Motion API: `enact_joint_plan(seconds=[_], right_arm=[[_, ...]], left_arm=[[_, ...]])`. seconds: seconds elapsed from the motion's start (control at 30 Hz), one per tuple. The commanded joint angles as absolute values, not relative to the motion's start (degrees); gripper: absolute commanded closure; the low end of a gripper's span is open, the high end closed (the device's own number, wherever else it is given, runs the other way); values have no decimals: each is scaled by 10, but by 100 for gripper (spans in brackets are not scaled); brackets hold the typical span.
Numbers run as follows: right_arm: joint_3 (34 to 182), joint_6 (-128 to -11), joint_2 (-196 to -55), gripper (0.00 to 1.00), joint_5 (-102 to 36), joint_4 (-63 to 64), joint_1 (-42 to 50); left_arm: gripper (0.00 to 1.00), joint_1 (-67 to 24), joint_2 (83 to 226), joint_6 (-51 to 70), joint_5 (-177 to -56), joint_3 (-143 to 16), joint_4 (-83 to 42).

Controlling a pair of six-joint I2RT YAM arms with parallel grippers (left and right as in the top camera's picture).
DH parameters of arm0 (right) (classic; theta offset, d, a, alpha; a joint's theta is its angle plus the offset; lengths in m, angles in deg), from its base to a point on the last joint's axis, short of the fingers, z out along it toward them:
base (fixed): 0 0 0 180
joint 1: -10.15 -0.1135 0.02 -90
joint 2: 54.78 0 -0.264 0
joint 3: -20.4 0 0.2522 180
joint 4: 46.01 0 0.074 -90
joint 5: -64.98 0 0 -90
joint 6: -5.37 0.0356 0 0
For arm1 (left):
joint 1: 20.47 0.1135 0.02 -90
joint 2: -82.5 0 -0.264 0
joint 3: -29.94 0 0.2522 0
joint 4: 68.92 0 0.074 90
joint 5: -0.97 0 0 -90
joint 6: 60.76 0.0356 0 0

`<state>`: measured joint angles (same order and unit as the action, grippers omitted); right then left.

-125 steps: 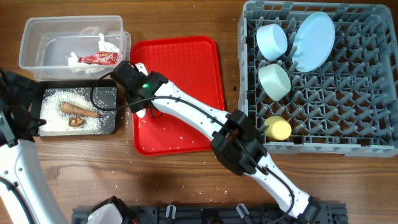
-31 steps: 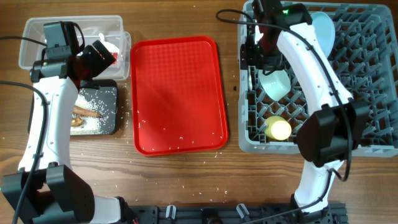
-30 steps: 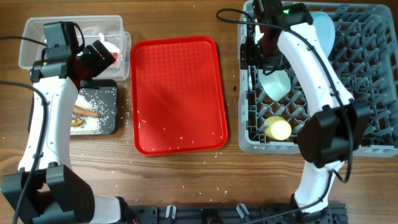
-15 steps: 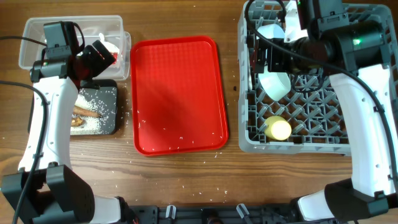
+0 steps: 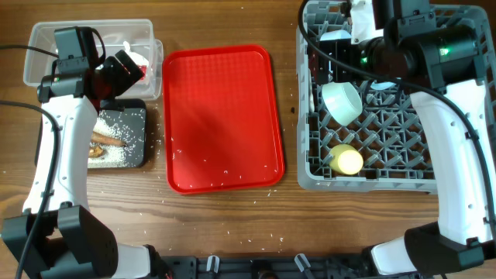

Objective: Sort waste into correct bins and load items into the dishwasher rack

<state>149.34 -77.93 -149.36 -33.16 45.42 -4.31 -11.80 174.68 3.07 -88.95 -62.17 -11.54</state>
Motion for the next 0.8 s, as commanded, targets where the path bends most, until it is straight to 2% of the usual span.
enact_joint_plan(seconds=[0.0, 0.4, 0.53, 0.77], right_arm=[[1495, -808, -1499, 0, -346, 447, -41], [1488, -831, -1463, 0, -378, 298, -41], [1472, -832, -1434, 0, -339, 249, -41], [1232, -854, -1296, 0, -334, 12, -41]], left_arm=[[0, -119, 1751, 40, -890, -625, -117], [0, -119, 1751, 40, -890, -625, -117], [0, -119, 1751, 40, -890, -625, -117], [0, -119, 1751, 40, -890, -625, -117]])
